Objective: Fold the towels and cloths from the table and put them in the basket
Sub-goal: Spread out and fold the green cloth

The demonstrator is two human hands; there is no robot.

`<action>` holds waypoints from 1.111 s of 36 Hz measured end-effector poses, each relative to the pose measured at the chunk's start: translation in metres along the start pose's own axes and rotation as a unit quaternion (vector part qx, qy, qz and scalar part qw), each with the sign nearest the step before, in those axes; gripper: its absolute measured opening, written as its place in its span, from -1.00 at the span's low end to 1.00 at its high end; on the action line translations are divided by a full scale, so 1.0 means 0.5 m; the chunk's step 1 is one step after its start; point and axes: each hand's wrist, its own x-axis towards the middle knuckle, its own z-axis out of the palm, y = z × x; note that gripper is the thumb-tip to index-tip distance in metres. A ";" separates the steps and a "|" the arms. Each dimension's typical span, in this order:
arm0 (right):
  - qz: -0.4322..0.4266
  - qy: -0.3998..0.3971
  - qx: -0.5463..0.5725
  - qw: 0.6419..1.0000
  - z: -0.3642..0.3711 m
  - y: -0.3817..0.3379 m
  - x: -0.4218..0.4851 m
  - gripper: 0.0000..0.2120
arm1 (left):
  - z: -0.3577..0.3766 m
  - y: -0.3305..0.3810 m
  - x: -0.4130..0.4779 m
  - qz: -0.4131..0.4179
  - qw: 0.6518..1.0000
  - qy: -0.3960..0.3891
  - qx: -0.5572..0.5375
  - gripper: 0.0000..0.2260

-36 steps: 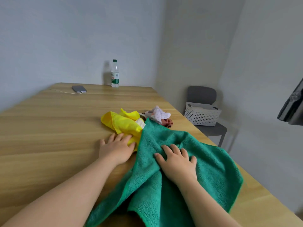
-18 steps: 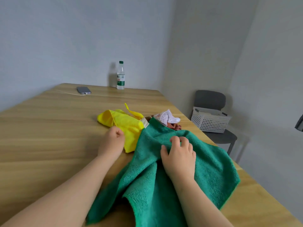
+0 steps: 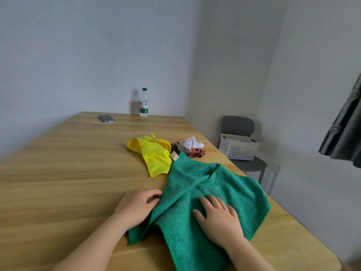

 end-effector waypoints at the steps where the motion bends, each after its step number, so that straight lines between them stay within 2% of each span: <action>1: 0.003 -0.005 -0.001 1.000 -0.002 0.009 -0.008 -0.47 | 0.004 -0.005 -0.007 0.019 0.999 -0.001 0.028 -0.73; 3: 0.009 -0.011 -0.003 1.000 -0.010 0.027 -0.034 -0.47 | 0.007 -0.008 -0.029 0.025 0.998 -0.019 0.048 -0.71; 7: 0.028 -0.010 0.001 1.000 -0.018 0.046 -0.078 -0.47 | -0.006 0.015 -0.075 -0.047 0.987 -0.034 -0.147 -0.67; 8: 0.031 -0.007 0.003 0.999 -0.018 0.045 -0.084 -0.46 | -0.010 0.023 -0.084 -0.058 0.984 -0.028 -0.163 -0.67; 12: 0.038 -0.004 0.006 0.999 -0.016 0.037 -0.099 -0.46 | -0.016 0.054 -0.104 -0.060 0.995 -0.045 -0.063 -0.79; 14: 0.040 -0.003 0.008 0.999 -0.015 0.037 -0.103 -0.45 | -0.015 0.068 -0.106 -0.050 0.996 -0.056 -0.046 -0.73; 16: 0.040 0.000 0.010 0.999 -0.015 0.038 -0.103 -0.46 | -0.014 0.073 -0.113 -0.062 0.990 -0.057 -0.110 -0.71; 19: 0.036 0.008 0.013 0.999 -0.014 0.037 -0.104 -0.47 | -0.002 0.048 -0.115 -0.028 0.980 -0.006 -0.196 -0.40; 21: 0.035 0.015 0.017 0.999 -0.012 0.038 -0.102 -0.47 | 0.004 0.043 -0.116 0.004 0.973 0.015 -0.228 -0.36; 24: 0.033 0.018 0.016 0.999 -0.010 0.042 -0.101 -0.47 | 0.002 0.041 -0.120 0.004 0.967 -0.025 -0.253 -0.46; 27: 0.032 0.020 0.017 0.999 -0.009 0.042 -0.100 -0.47 | 0.002 0.029 -0.105 0.028 0.983 -0.061 -0.171 -0.58; 30: 0.030 0.023 0.021 0.999 -0.009 0.041 -0.100 -0.47 | -0.009 0.044 -0.077 -0.019 0.974 -0.096 -0.206 -0.91; 31: 0.030 0.024 0.022 0.999 -0.010 0.041 -0.100 -0.47 | -0.018 0.051 -0.059 -0.035 0.972 -0.086 -0.216 -0.84; 33: 0.029 0.023 0.022 0.999 -0.010 0.041 -0.101 -0.47 | -0.040 0.067 -0.026 -0.061 0.979 -0.005 -0.194 -0.85; 35: 0.028 0.024 0.023 0.999 -0.010 0.041 -0.100 -0.47 | -0.065 0.084 -0.001 -0.092 0.985 0.146 -0.019 -0.92; 36: 0.028 0.025 0.023 0.999 -0.009 0.041 -0.100 -0.47 | -0.076 0.094 0.002 -0.101 0.962 0.239 0.085 -0.86; 37: 0.028 0.024 0.024 0.999 -0.009 0.041 -0.100 -0.47 | -0.082 0.103 0.003 -0.094 0.934 0.315 0.141 -0.79; 38: 0.028 0.024 0.024 0.999 -0.009 0.041 -0.100 -0.47 | -0.082 0.112 0.002 -0.073 0.913 0.371 0.151 -0.73; 40: 0.030 0.024 0.026 0.999 -0.009 0.041 -0.100 -0.47 | -0.067 0.129 -0.005 0.011 0.903 0.408 0.135 -0.69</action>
